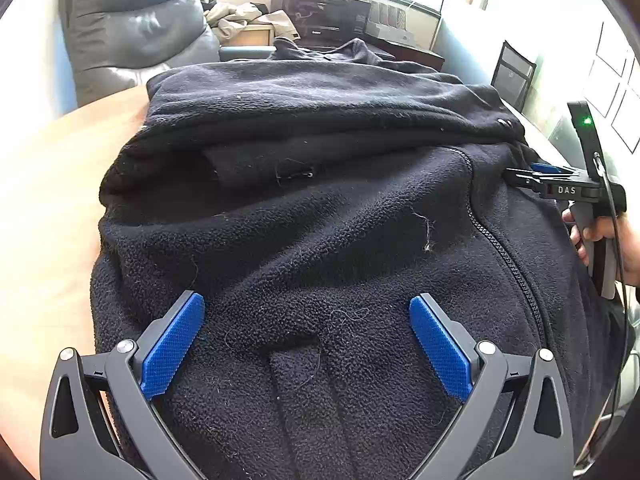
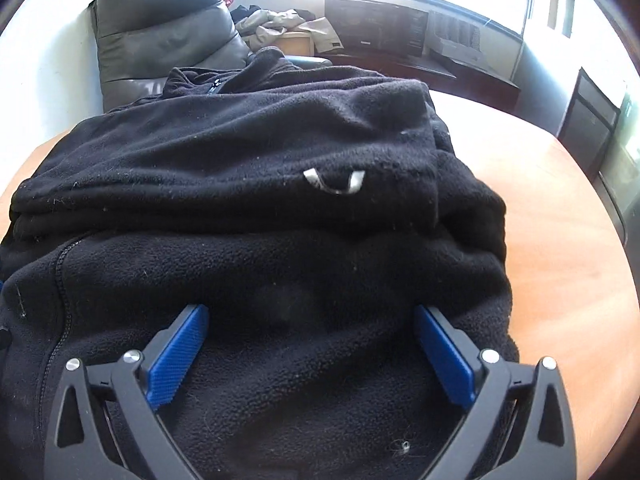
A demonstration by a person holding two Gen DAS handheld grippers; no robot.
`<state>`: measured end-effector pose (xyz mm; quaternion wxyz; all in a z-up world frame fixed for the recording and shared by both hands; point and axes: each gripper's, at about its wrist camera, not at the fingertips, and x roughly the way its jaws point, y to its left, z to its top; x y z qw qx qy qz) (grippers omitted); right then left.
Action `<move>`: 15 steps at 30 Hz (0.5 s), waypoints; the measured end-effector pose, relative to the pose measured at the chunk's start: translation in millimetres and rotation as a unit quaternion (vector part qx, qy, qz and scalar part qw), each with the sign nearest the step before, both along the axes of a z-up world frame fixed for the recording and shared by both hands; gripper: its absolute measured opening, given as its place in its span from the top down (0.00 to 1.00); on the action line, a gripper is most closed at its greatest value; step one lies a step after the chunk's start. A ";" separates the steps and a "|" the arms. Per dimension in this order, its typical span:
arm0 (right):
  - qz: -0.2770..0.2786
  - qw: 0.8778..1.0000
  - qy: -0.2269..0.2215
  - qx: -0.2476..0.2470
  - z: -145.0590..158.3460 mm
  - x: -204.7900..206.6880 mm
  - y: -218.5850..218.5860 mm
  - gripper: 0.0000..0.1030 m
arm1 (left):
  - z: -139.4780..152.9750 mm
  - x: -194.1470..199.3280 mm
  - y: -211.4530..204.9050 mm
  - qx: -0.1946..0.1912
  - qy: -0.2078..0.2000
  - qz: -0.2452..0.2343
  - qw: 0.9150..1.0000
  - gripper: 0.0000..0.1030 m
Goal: Fold clothes
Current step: 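Move both grippers to the jacket hem corners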
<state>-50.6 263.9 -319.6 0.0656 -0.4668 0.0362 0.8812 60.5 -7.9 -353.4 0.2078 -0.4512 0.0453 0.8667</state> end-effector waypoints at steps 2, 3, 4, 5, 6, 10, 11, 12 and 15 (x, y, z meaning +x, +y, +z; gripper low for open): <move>0.005 1.000 -0.007 0.004 1.3 -3.5 -0.1 0.00 | -0.1 -5.2 2.8 -0.004 -0.002 -0.007 1.000 0.00; 0.010 1.000 -0.007 0.005 2.1 0.7 -1.0 0.00 | 0.5 -2.2 2.6 -0.007 -0.005 -0.009 1.000 0.00; 0.015 1.000 -0.006 0.005 2.9 7.9 -2.3 0.00 | 1.6 4.0 1.8 -0.009 -0.009 -0.011 1.000 0.00; 0.020 1.000 -0.006 0.004 3.7 15.1 -3.7 0.00 | 2.7 10.3 0.9 -0.011 -0.013 -0.013 1.000 0.00; 0.025 1.000 -0.005 0.004 4.6 22.3 -5.0 0.00 | 3.2 17.1 -1.0 -0.013 -0.017 -0.014 1.000 0.00; 0.046 0.999 -0.001 0.004 7.8 51.0 -10.3 0.00 | 0.2 50.3 -11.9 -0.021 -0.017 -0.021 0.999 0.00; 0.051 0.999 -0.001 0.004 8.7 58.2 -11.6 0.00 | -0.3 57.0 -12.3 -0.025 -0.012 -0.025 0.999 0.00; 0.057 0.998 0.000 0.004 9.5 65.4 -13.0 0.00 | -0.8 59.4 -10.5 -0.031 -0.005 -0.027 0.999 0.00; 0.072 0.997 0.003 0.003 11.9 87.0 -16.9 0.01 | 5.2 53.1 -6.7 -0.029 -0.025 -0.017 0.999 0.00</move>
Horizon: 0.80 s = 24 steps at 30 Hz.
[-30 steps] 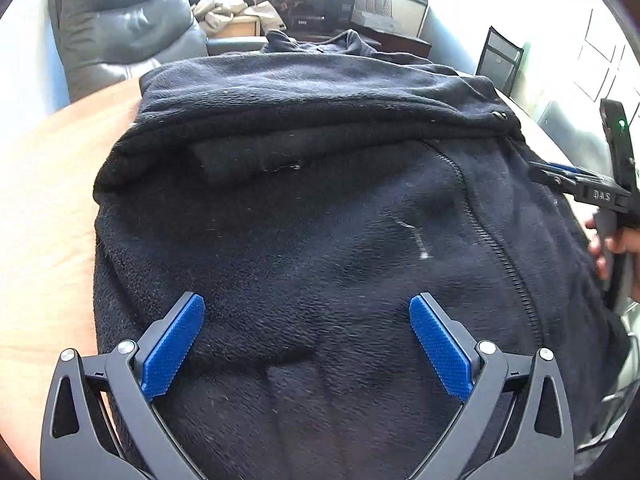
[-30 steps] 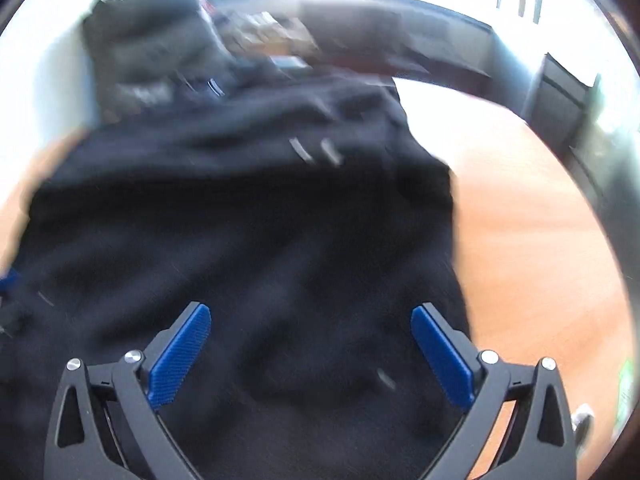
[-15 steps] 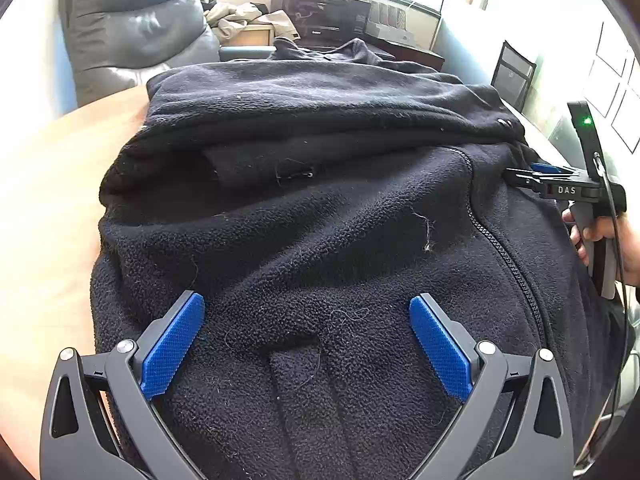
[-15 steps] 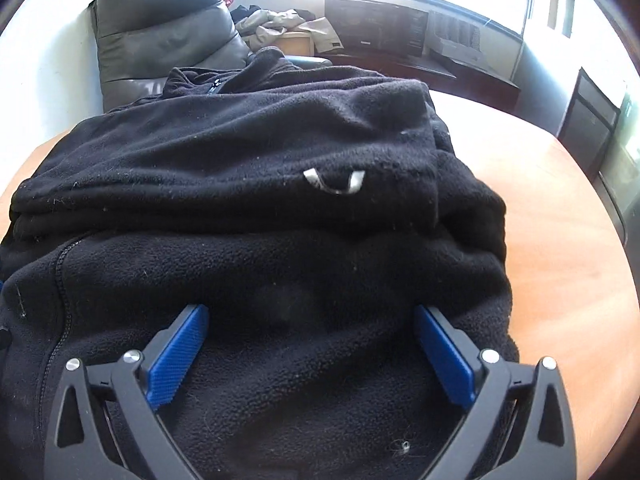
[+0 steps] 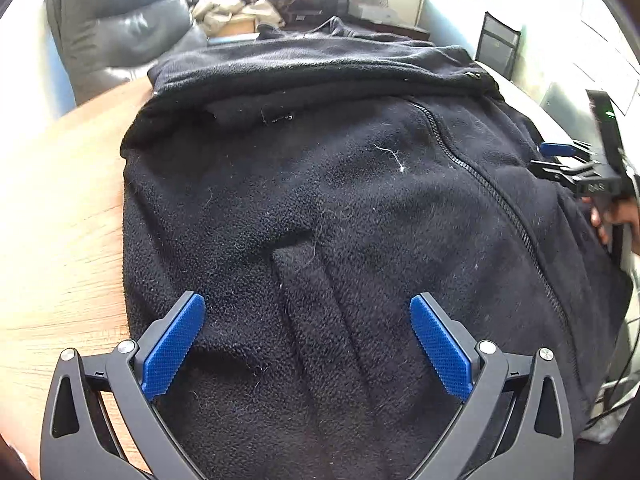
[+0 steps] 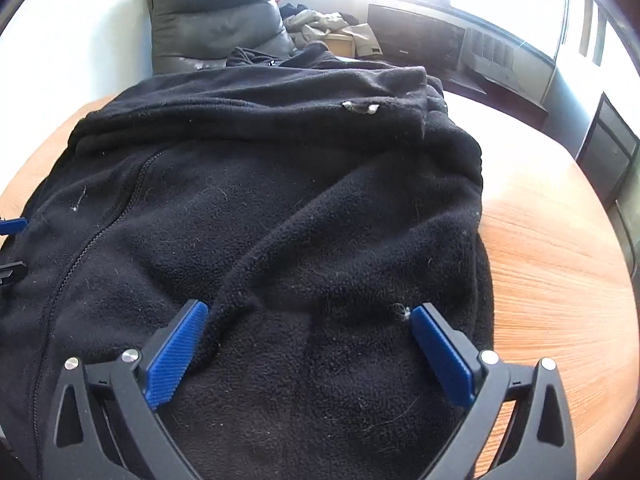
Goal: Fold clothes
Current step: 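Move both grippers to the jacket hem corners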
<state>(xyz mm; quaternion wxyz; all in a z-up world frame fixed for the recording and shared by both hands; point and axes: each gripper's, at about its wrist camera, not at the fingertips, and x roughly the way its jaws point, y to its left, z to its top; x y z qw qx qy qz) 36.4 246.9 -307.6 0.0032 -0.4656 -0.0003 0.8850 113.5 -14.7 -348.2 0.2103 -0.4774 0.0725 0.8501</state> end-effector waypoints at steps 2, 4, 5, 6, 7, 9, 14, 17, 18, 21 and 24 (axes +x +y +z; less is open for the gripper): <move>0.006 1.000 -0.004 -0.001 2.2 13.3 -5.2 0.01 | 4.1 0.8 0.5 0.010 -0.009 0.003 1.000 0.00; 0.011 1.000 -0.009 -0.002 4.5 26.3 -10.9 0.01 | -1.2 10.2 2.2 0.003 -0.010 -0.006 1.000 0.00; 0.014 1.000 -0.011 -0.003 5.7 32.8 -13.7 0.01 | -3.3 14.0 3.0 0.000 -0.008 -0.010 1.000 0.00; 0.016 1.000 -0.014 -0.004 6.8 39.4 -16.5 0.01 | -4.2 15.4 3.8 -0.002 -0.002 -0.011 1.000 0.00; 0.019 1.000 -0.016 -0.004 8.0 45.9 -19.4 0.00 | -5.0 16.7 4.6 -0.003 0.004 -0.013 1.000 0.00; 0.024 0.999 -0.021 -0.006 10.3 58.9 -25.1 0.01 | -6.4 17.8 6.3 -0.006 0.014 -0.015 1.000 0.00; 0.036 0.999 -0.033 -0.009 16.1 91.5 -39.3 0.00 | 2.2 18.8 0.4 0.004 -0.026 -0.018 0.999 0.00; 0.036 0.995 -0.091 0.003 -1.4 107.8 -37.1 0.00 | 5.2 29.4 -12.1 -0.006 -0.052 -0.012 0.999 0.00; 0.031 0.996 -0.086 -0.004 -1.4 111.2 -31.8 0.00 | 8.7 32.1 -16.9 -0.008 -0.064 -0.005 0.998 0.00; 0.020 0.994 -0.105 -0.023 3.4 113.6 -10.3 0.02 | 22.9 50.0 -47.3 0.003 -0.115 0.039 0.993 0.00; 0.025 0.988 -0.112 -0.101 7.6 125.1 27.9 0.02 | 27.8 70.2 -80.6 0.016 -0.172 0.084 0.981 0.00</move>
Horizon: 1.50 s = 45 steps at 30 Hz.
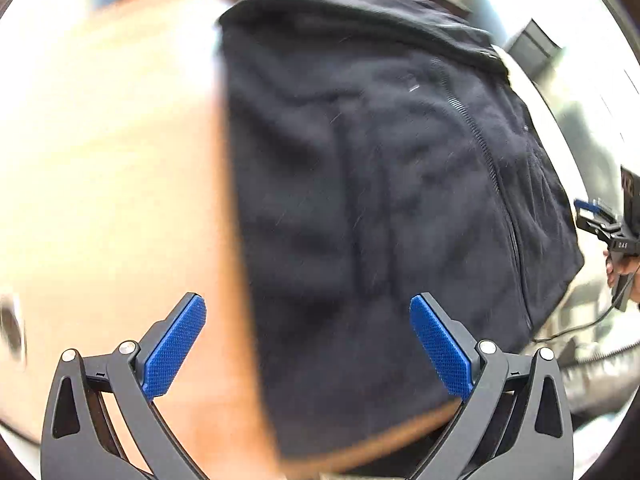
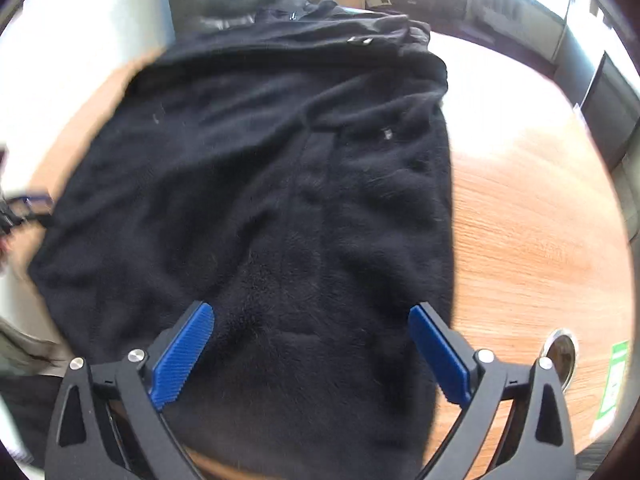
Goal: Fold clothes
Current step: 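Move both grippers to the jacket hem corners, then close both grippers on the hem corners of the jacket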
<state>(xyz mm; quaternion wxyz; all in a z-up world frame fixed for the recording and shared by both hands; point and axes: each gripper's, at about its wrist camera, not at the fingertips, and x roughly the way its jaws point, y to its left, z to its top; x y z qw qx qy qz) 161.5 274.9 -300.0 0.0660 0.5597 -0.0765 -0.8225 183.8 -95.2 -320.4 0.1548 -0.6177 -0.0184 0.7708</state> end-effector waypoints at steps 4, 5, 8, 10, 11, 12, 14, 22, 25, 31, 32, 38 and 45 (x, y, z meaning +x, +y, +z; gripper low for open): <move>0.006 0.992 -0.082 -0.096 -27.3 20.6 50.9 0.02 | 1.0 19.6 -28.8 0.012 -0.067 0.022 0.997 0.00; 0.008 0.988 -0.100 -0.118 -34.9 24.5 61.7 0.02 | 0.3 22.7 -31.7 0.021 -0.080 0.019 0.996 0.00; 0.019 0.979 -0.118 -0.167 -55.6 30.5 84.1 0.02 | -4.6 20.2 -32.8 0.059 -0.110 0.008 0.992 0.00; 0.020 0.974 -0.110 -0.198 -64.9 31.7 93.8 0.02 | -9.8 11.2 -25.2 0.076 -0.119 0.002 0.990 0.00; 0.021 0.972 -0.103 -0.212 -69.1 30.8 97.3 0.02 | -12.4 6.7 -21.4 0.084 -0.123 0.000 0.989 0.00; 0.023 0.970 -0.099 -0.223 -73.2 28.7 99.1 0.02 | -15.0 2.2 -17.6 0.093 -0.127 -0.003 0.988 0.00; 0.030 0.966 -0.097 -0.238 -79.0 23.1 99.2 0.02 | -20.2 -6.8 -9.9 0.109 -0.136 -0.008 0.985 0.01; 0.092 0.960 -0.110 -0.242 -69.5 29.9 61.3 0.39 | -35.8 -23.8 16.9 0.161 -0.153 -0.029 0.975 0.01; 0.088 0.962 -0.121 -0.228 -67.3 34.6 56.8 0.87 | -37.7 -24.1 20.4 0.170 -0.156 -0.032 0.972 0.04; 0.074 0.959 -0.138 -0.234 -67.8 37.5 57.7 0.87 | -39.0 -20.9 -7.9 0.171 -0.174 -0.034 0.969 0.67; 0.072 0.959 -0.141 -0.237 -70.5 35.3 57.8 0.87 | -39.3 -21.6 -9.2 0.174 -0.176 -0.033 0.968 0.69; 0.078 0.956 -0.131 -0.249 -43.7 42.6 61.5 0.90 | -41.5 -25.8 -17.1 0.193 -0.188 -0.028 0.962 0.88; 0.097 0.953 -0.109 -0.264 -0.5 45.8 61.7 0.91 | -13.5 -19.4 -32.5 0.250 -0.188 -0.024 0.949 0.89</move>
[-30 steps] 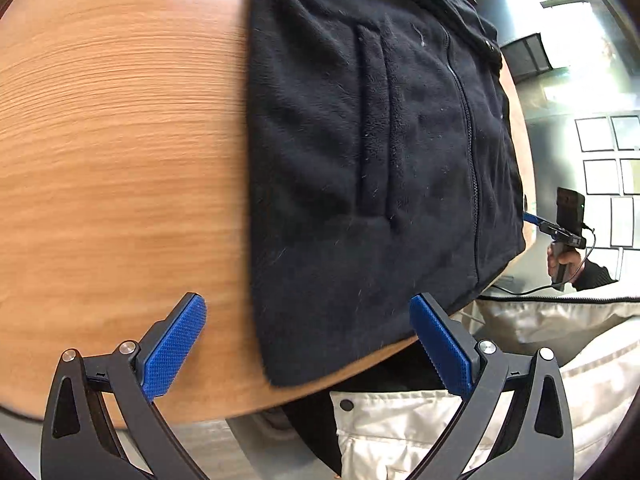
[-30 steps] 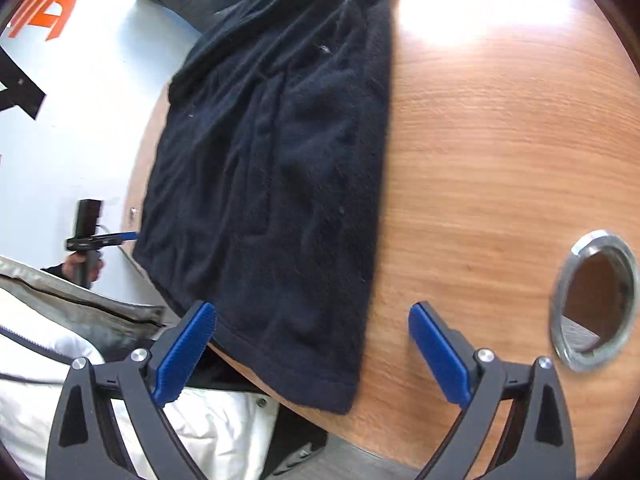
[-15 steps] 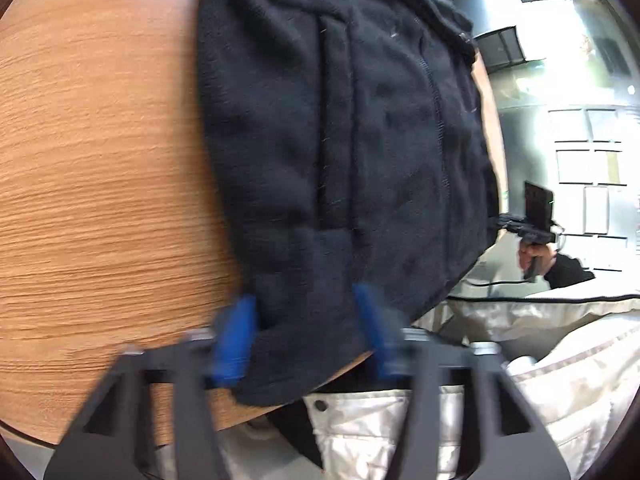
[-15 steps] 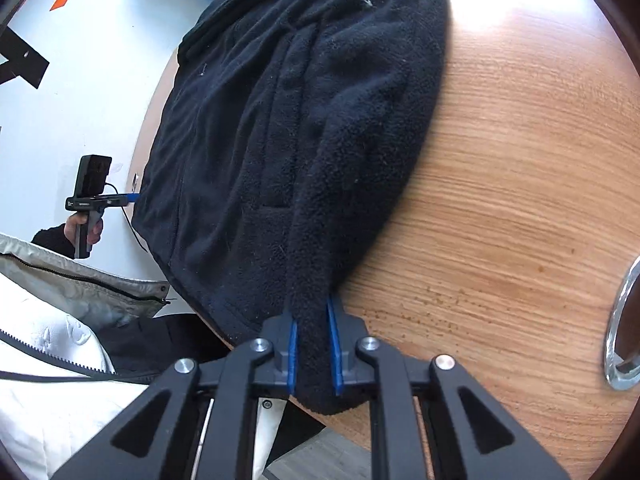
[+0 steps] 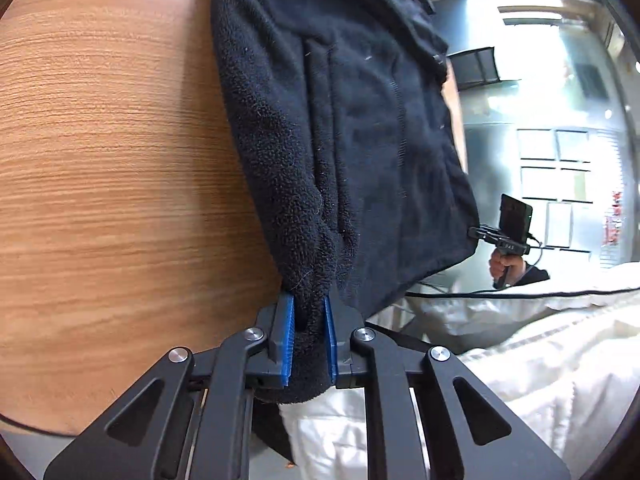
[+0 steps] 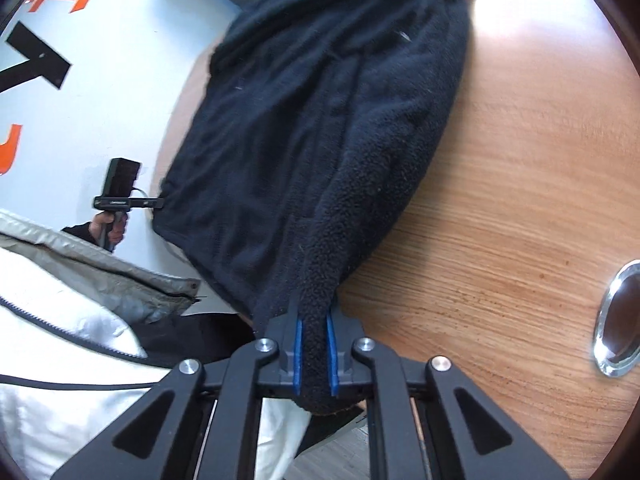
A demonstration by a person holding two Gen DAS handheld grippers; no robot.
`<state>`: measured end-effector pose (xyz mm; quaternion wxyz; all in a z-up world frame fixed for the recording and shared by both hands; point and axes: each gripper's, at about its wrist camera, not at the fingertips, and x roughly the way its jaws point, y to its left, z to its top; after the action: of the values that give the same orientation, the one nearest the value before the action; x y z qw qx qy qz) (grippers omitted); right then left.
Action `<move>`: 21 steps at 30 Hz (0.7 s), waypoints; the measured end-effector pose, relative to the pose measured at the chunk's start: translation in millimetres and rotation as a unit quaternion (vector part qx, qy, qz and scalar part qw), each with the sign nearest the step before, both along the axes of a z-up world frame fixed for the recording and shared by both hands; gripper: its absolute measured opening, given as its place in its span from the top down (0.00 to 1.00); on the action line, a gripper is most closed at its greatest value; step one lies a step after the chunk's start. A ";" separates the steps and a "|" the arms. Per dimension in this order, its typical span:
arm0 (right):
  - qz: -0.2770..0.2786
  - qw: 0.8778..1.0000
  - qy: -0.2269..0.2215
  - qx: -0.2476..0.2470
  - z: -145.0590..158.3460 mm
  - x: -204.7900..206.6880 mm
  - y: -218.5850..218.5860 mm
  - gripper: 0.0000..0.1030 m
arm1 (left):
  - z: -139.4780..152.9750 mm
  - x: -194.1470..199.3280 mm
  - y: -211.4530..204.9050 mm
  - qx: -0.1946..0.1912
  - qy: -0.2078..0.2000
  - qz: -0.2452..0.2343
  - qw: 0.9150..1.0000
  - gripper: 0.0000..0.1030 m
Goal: Fold clothes
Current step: 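Close both grippers on the hem corners of the jacket, then lift the hem with both grippers and fold it over toward the collar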
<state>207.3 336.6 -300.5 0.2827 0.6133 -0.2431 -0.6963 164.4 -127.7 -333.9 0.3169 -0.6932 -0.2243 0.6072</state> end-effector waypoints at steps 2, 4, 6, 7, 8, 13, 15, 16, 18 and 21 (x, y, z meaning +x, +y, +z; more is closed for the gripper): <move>0.009 1.000 0.005 -0.002 15.1 0.4 2.8 0.91 | -0.1 4.3 0.1 -0.002 -0.006 -0.004 1.000 0.89; 0.015 1.000 -0.004 -0.001 18.3 1.1 7.6 0.91 | -4.0 8.2 -0.2 -0.008 -0.015 -0.010 1.000 0.88; 0.017 1.000 -0.014 0.007 12.8 2.8 13.5 0.91 | -12.5 10.0 -1.9 -0.018 -0.025 -0.010 0.999 0.85; 0.015 1.000 -0.020 0.013 7.5 3.7 15.8 0.90 | -18.9 10.1 -4.0 -0.025 -0.031 -0.004 0.999 0.75; 0.014 0.999 -0.026 0.017 2.6 4.7 17.8 0.90 | -24.7 10.1 -6.1 -0.031 -0.038 0.003 0.999 0.67; 0.005 0.998 -0.042 0.042 -11.0 8.8 22.1 0.88 | -29.1 14.1 -12.0 -0.010 -0.053 0.031 0.998 0.21; 0.000 0.998 -0.045 0.048 -11.9 9.5 24.8 0.86 | -28.9 16.5 -14.6 0.000 -0.063 0.038 0.997 0.07; 0.000 0.998 -0.046 0.049 -12.0 9.1 25.9 0.86 | -29.7 17.4 -15.4 0.007 -0.070 0.042 0.997 0.01; 0.001 0.998 -0.048 0.050 -13.0 7.5 26.6 0.86 | -33.7 18.7 -11.9 0.026 -0.088 0.043 0.995 0.00; 0.007 0.997 -0.051 0.053 -14.2 3.6 28.3 0.86 | -39.7 20.5 -6.6 0.055 -0.114 0.044 0.991 0.00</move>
<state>210.9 364.8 -314.7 0.2420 0.6632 -0.2162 -0.6744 184.9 -134.3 -373.6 0.2997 -0.7286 -0.3225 0.5247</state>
